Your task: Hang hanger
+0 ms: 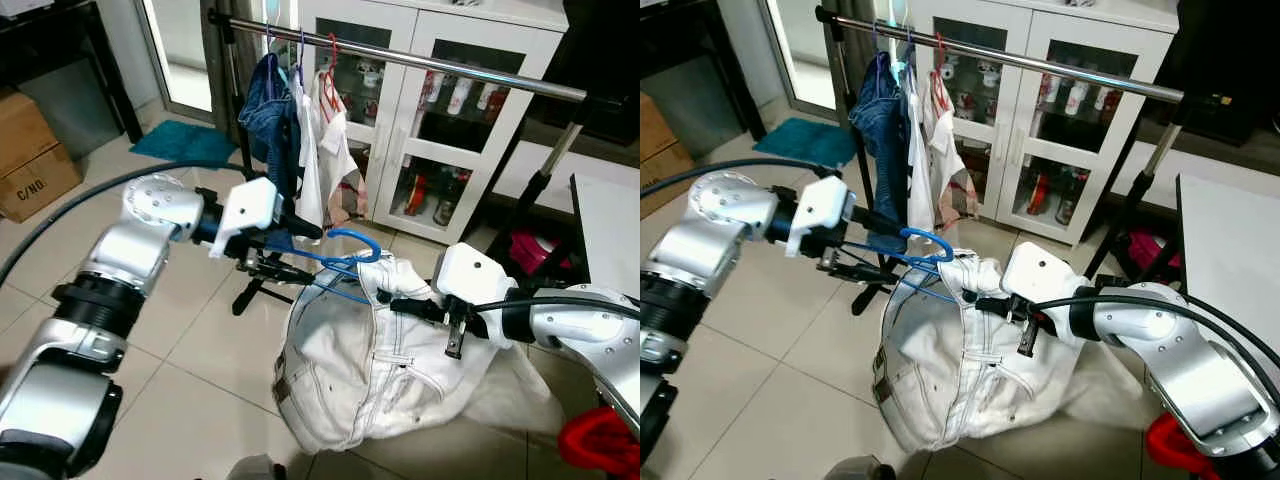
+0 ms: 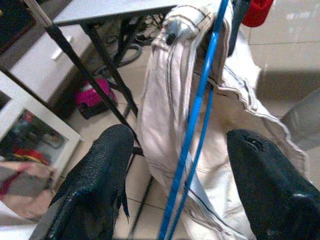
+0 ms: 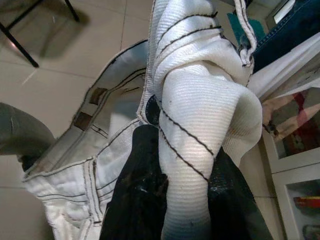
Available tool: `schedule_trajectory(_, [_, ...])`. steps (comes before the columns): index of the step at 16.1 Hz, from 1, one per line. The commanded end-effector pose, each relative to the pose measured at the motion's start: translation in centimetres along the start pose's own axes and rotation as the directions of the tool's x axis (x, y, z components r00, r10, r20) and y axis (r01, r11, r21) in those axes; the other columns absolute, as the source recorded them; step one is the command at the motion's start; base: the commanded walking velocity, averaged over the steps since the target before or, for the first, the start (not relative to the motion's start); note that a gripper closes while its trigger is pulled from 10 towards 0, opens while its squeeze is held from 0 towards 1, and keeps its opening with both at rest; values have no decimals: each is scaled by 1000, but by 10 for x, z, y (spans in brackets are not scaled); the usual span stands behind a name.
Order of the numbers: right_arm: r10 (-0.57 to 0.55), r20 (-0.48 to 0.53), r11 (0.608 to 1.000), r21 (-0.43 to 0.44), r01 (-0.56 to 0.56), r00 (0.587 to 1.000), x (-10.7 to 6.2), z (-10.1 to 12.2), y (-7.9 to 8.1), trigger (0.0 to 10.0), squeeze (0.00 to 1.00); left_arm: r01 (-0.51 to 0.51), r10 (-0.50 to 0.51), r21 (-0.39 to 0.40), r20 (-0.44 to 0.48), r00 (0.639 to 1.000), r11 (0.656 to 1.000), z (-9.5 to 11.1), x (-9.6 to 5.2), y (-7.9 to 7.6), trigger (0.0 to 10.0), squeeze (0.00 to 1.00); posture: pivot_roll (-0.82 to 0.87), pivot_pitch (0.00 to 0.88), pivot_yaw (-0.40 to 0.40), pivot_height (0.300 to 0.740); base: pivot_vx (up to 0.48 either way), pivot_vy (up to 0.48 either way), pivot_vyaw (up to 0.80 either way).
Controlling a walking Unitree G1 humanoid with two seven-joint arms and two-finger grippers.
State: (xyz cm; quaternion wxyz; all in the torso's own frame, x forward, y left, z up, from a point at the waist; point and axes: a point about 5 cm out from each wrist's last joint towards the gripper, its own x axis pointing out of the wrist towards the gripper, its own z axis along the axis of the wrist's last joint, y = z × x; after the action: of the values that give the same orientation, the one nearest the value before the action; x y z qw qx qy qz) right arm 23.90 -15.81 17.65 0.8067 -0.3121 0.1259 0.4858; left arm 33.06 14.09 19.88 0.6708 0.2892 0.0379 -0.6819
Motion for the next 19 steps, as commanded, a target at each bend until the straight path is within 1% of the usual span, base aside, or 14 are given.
schedule_trajectory(1, [0,21,997,-74,1,1000,-4,12,-2,0,0,-4,4,26,4,1000,1000,1,5,2,0,0,38,0,22,740,0,0,0])
schedule_trajectory(3, [6,19,997,-80,-4,1000,-3,12,-1,0,0,3,-3,27,6,1000,1000,-1,9,1,0,0,38,0,22,740,0,0,0])
schedule_trajectory(5, [9,21,996,-86,-7,1000,-2,13,0,0,0,-6,6,13,51,999,1000,2,13,3,0,0,36,0,23,740,0,0,0])
schedule_trajectory(6, [8,21,996,-88,-6,1000,-2,14,0,0,0,-7,6,11,59,998,1000,3,13,4,0,0,34,0,24,740,0,0,0])
schedule_trajectory(14, [5,26,996,-90,-3,1000,-2,15,-2,0,0,6,-8,33,68,998,999,0,15,0,0,0,38,0,20,740,0,0,0])
schedule_trajectory(19, [7,50,996,-85,-3,999,-2,20,-5,0,0,51,-53,38,61,997,998,-5,21,-9,0,0,38,0,19,740,0,0,0])
